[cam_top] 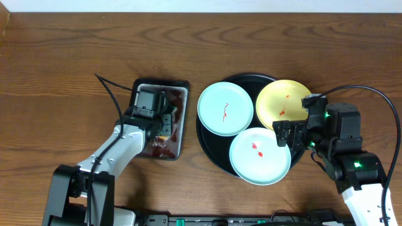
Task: Clean dirty plates on tray and stack at the side
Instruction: 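Reach the left gripper into the tray and grasp the green sponge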
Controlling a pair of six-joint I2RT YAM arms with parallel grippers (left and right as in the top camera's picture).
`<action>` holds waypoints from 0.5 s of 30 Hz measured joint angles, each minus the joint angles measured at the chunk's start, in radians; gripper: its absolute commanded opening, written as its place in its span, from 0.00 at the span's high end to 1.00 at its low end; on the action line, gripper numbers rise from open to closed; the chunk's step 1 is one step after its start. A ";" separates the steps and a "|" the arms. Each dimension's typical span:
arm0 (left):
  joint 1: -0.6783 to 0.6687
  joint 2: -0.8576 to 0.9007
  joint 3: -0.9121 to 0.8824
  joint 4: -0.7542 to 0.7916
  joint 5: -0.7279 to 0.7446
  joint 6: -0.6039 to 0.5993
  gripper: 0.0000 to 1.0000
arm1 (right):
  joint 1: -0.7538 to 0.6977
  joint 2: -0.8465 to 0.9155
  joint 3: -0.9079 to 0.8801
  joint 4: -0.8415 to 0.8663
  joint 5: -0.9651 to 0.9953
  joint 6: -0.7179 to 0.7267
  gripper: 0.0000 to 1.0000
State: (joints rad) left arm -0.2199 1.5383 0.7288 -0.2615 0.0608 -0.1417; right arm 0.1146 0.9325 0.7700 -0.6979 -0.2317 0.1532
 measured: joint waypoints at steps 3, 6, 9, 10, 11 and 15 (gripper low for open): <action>0.000 -0.009 0.002 -0.012 -0.005 0.000 0.91 | 0.000 0.000 0.000 0.000 0.000 0.000 0.01; 0.000 -0.047 0.005 -0.044 -0.013 0.001 0.36 | 0.000 0.000 0.000 0.000 0.000 0.000 0.01; 0.000 -0.094 0.011 -0.053 -0.016 -0.003 0.31 | 0.000 0.000 0.000 0.000 0.000 0.000 0.01; 0.000 -0.104 0.014 -0.053 -0.016 -0.003 0.31 | 0.000 0.000 0.000 0.000 0.000 0.000 0.01; 0.000 -0.111 0.020 -0.054 -0.016 -0.003 0.31 | 0.000 0.000 0.000 0.000 0.000 0.000 0.01; 0.000 -0.111 0.026 -0.056 -0.016 -0.003 0.31 | 0.000 0.000 0.000 0.000 0.000 0.000 0.01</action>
State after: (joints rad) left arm -0.2199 1.4273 0.7547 -0.3172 0.0452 -0.1452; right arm 0.1146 0.9329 0.7700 -0.6979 -0.2317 0.1535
